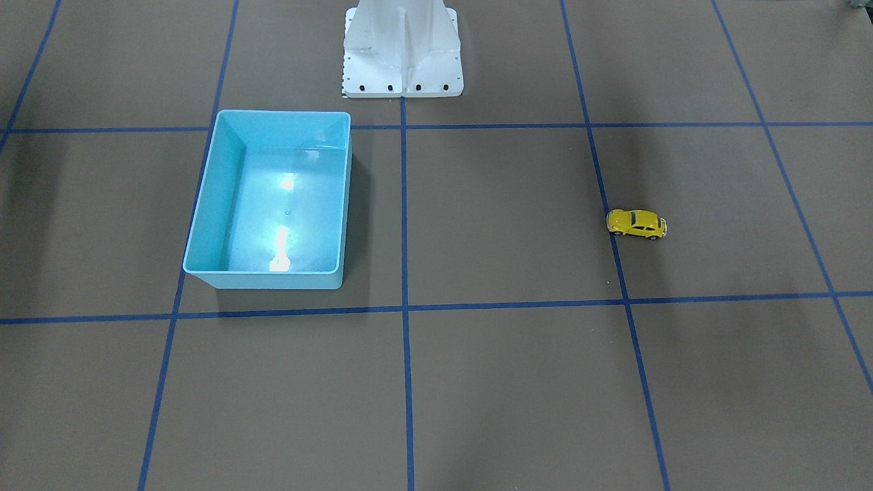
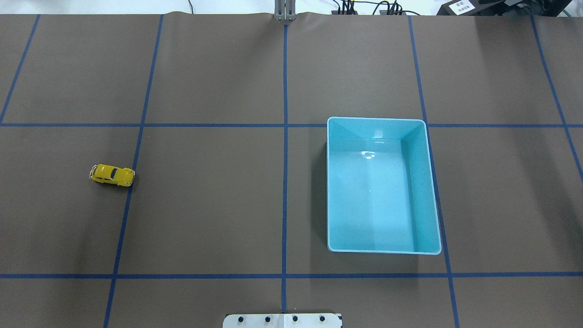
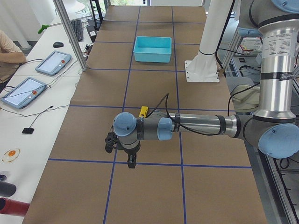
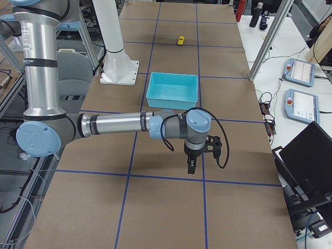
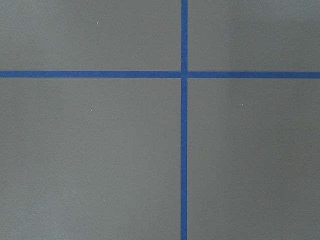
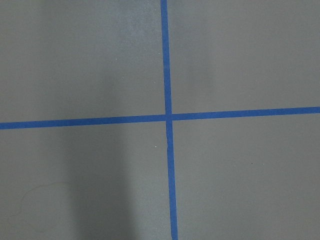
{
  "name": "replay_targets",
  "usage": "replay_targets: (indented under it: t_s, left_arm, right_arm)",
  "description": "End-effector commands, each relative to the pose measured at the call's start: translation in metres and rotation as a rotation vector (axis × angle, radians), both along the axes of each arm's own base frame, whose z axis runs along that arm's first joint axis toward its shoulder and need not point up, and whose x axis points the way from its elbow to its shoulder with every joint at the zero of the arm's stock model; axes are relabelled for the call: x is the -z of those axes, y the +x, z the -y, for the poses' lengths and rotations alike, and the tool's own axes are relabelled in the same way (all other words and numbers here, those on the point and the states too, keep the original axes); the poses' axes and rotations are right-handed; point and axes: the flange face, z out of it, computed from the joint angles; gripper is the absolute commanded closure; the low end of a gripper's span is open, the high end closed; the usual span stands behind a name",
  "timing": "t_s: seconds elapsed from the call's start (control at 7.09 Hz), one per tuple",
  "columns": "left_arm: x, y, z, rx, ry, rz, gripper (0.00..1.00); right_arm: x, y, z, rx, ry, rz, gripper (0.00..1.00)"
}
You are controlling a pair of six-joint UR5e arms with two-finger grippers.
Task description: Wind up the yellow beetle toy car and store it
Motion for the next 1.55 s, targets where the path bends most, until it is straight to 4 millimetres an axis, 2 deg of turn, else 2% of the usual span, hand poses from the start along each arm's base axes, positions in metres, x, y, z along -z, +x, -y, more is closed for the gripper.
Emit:
replay_targets:
  t_s: [0.0,0.14,0.71,0.85,1.13,1.27,1.41]
  left_arm:
    - [0.001,0.001,0.001,0.005,-0.004,0.000,0.00]
    - [0.001,0.001,0.001,0.005,-0.005,0.002,0.00]
    - [0.009,0.001,0.005,-0.006,0.026,-0.001,0.00]
    - [0.015,0.002,0.010,-0.008,0.090,0.009,0.00]
    - [0.025,0.020,0.016,-0.044,0.141,0.001,0.01]
    - [0.040,0.046,0.022,-0.094,0.167,-0.006,0.01]
    - [0.065,0.065,0.028,-0.127,0.212,-0.009,0.01]
  right_arm:
    - [0.001,0.001,-0.017,-0.003,0.001,0.001,0.01]
    - [-0.002,0.001,-0.022,-0.003,-0.004,0.001,0.01]
    - [-0.007,0.000,-0.023,-0.001,-0.018,0.013,0.01]
    - [-0.007,0.000,-0.024,-0.001,-0.019,0.016,0.01]
    - [-0.010,0.000,-0.027,-0.007,-0.027,0.010,0.01]
    - [-0.011,0.000,-0.027,-0.008,-0.030,0.008,0.01]
    - [-0.010,0.001,-0.027,-0.009,-0.028,0.008,0.01]
